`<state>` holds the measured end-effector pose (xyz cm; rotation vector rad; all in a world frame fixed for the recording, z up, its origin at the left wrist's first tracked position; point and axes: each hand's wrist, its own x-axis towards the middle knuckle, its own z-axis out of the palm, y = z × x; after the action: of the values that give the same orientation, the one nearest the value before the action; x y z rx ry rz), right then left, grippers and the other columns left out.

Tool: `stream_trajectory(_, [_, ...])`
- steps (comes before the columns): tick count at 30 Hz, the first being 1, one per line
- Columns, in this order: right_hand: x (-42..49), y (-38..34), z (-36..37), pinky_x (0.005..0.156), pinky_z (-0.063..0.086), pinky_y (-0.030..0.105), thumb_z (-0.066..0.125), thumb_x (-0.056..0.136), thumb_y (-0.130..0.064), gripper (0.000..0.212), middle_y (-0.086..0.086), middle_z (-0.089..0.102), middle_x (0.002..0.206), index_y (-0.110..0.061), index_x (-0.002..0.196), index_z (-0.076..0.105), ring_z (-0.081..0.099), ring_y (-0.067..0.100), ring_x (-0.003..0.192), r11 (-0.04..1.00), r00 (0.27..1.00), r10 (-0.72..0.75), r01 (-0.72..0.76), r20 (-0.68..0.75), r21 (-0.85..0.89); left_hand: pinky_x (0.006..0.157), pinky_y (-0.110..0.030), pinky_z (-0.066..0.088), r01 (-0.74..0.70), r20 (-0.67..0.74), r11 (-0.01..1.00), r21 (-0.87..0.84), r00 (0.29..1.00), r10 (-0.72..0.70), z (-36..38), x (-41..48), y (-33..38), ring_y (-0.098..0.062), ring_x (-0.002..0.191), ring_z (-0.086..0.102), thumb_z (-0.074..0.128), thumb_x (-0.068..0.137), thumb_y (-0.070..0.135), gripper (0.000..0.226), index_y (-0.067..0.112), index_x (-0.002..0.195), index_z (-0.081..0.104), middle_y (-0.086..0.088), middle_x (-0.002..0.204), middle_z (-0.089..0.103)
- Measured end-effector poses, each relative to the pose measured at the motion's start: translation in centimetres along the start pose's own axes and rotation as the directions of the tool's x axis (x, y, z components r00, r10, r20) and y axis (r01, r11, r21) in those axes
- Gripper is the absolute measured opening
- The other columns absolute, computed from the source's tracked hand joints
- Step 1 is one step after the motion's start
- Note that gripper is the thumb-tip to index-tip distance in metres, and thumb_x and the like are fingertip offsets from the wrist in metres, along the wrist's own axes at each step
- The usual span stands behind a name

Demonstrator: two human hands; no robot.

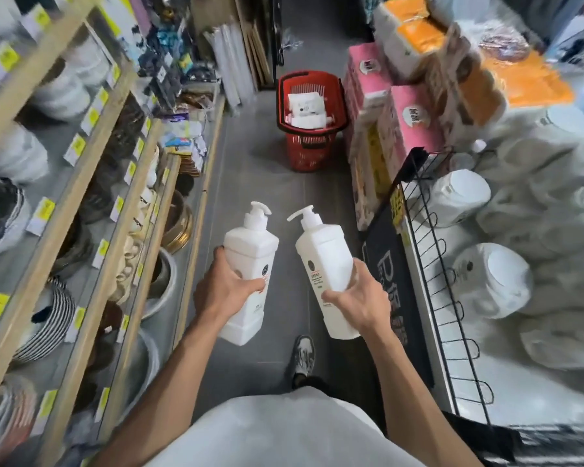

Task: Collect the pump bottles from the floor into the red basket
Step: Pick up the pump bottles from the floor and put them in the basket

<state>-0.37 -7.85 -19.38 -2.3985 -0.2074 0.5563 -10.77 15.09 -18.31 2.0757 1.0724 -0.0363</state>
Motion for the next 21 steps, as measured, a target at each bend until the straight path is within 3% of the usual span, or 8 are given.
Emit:
stream_trajectory(6, [9.8,-3.3,-2.5,0.087,0.057,0.042,0.079,0.064,-0.046,0.078,-0.009,0.062,0.112,-0.033,0.131,0.041,0.066,0.022,0.099,0.999,0.999,-0.044,0.044,-0.010,-0.016,0.077,-0.038,0.051,0.048,-0.057,0.997,-0.054,0.997,-0.051,-0.1,7.5,5.4,-0.028,0.090,0.065,0.084,0.053,0.043,0.080,0.032,0.119,0.039,0.008,0.104,0.065])
stream_trajectory(13, [19.4,-7.1,-4.1,0.083,0.059,0.043,0.081,0.066,-0.044,0.077,-0.012,0.056,0.106,-0.031,0.129,0.040,0.065,0.022,0.095,0.998,0.998,-0.051,0.049,-0.044,-0.049,0.083,-0.049,0.057,0.094,-0.028,0.988,-0.119,0.995,-0.097,-0.3,16.1,8.1,-0.026,0.089,0.067,0.078,0.041,0.052,0.085,0.036,0.114,0.039,0.010,0.099,0.066])
stream_trajectory(21, [28.7,-12.7,-3.5,0.082,0.059,0.041,0.082,0.066,-0.043,0.081,-0.012,0.057,0.106,-0.032,0.134,0.040,0.064,0.020,0.094,0.999,0.998,0.009,-0.013,-0.067,-0.048,0.080,-0.042,0.054,0.052,-0.014,0.999,-0.001,0.999,-0.052,-2.6,27.1,12.4,-0.029,0.088,0.063,0.085,0.060,0.040,0.071,0.031,0.112,0.037,0.006,0.101,0.063])
